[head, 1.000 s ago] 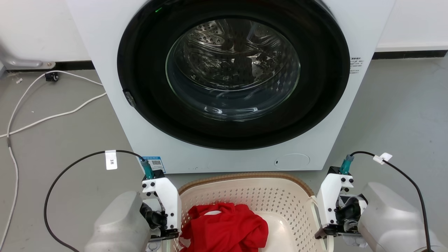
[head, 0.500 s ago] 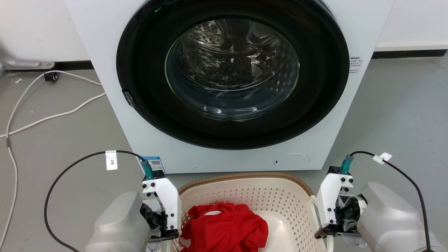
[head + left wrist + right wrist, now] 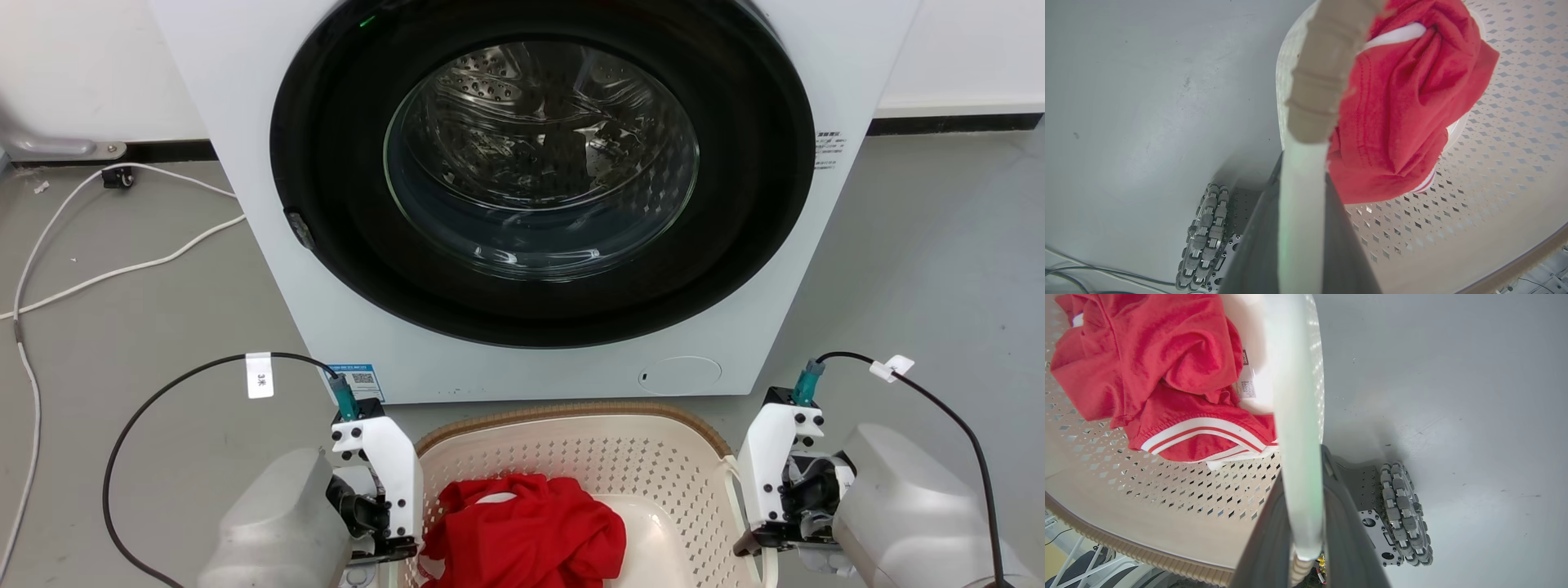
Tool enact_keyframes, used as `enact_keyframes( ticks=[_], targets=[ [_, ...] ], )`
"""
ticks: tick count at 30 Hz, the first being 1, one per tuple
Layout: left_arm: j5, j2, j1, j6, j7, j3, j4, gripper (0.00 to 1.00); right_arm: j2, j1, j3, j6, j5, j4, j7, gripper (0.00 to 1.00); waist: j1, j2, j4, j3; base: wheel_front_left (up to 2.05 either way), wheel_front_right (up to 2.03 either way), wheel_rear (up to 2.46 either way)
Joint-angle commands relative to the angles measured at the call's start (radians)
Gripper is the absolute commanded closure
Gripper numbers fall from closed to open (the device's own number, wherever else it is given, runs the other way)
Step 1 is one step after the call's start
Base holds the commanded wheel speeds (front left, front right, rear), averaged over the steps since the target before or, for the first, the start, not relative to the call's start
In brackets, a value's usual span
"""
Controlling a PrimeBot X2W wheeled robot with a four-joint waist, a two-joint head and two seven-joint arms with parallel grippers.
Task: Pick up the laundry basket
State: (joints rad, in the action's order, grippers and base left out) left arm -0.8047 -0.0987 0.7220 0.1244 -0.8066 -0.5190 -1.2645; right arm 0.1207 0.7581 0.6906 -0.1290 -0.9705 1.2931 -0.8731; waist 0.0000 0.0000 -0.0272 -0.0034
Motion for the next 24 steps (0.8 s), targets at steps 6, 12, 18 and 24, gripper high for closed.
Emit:
enact_keyframes(
  ticks=[6, 12, 18, 24],
  targets=[
    [-0.020, 0.020, 0.005, 0.011, 0.003, -0.007, 0.006, 1.00, -0.026, -0.007, -0.025, -0.003, 0.010, -0.007, -0.004, 1.00, 0.0000, 0.0000, 0.000, 0.001, 0.00, 0.00, 0.00],
    [-0.029, 0.020, 0.006, 0.011, 0.001, -0.015, 0.005, 1.00, -0.028, -0.010, -0.044, -0.003, 0.026, -0.007, -0.008, 1.00, 0.0000, 0.0000, 0.000, 0.002, 0.00, 0.00, 0.00],
    [-0.039, 0.024, 0.005, 0.011, 0.002, -0.022, 0.004, 1.00, -0.030, -0.013, -0.063, -0.003, 0.041, -0.007, -0.011, 1.00, 0.0000, 0.0000, 0.002, 0.001, 0.00, 0.00, 0.00],
    [-0.047, 0.025, 0.002, 0.011, 0.004, -0.029, 0.002, 1.00, -0.034, -0.018, -0.080, -0.003, 0.056, -0.007, -0.012, 1.00, 0.0000, 0.0000, 0.001, -0.003, 0.00, 0.00, 0.00]
  ],
)
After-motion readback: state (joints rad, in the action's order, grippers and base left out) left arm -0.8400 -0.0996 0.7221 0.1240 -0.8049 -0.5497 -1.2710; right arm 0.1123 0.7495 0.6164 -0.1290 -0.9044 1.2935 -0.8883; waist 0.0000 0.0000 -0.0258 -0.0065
